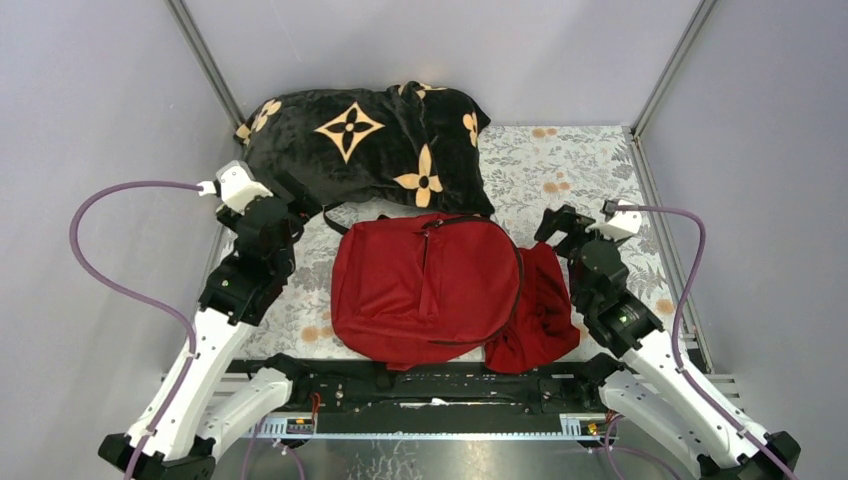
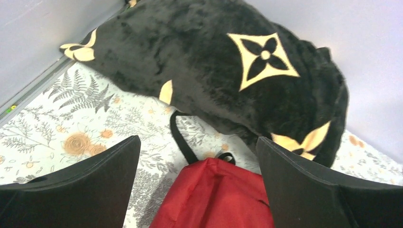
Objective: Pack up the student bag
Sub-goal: Reset both arms
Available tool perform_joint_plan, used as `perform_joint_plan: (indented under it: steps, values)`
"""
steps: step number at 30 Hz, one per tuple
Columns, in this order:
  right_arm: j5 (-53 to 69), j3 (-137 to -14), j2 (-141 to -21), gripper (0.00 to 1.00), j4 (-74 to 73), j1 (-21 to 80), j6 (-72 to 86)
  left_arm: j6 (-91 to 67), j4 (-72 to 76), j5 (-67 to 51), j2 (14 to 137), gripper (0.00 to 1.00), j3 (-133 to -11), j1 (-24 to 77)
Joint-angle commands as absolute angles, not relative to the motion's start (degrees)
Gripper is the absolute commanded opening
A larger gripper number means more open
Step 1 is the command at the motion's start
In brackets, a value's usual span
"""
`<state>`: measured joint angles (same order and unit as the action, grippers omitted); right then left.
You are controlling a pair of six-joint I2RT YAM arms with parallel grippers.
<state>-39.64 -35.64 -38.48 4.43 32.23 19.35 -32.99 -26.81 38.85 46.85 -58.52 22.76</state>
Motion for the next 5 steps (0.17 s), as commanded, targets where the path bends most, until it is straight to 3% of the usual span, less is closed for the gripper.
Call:
perform_joint_plan:
  steps: [1, 5]
  values:
    - [-41.88, -33.27, -35.54, 1.0, -1.08, 32.05, 25.65, -37.13, -30.16, 42.63, 48.43, 0.99, -57.34, 22.59]
    - [-42.36, -33.18, -35.76, 1.0, -2.6, 31.99, 27.42, -36.99, -31.3, 40.4, 52.09, 0.99, -59.58, 22.59]
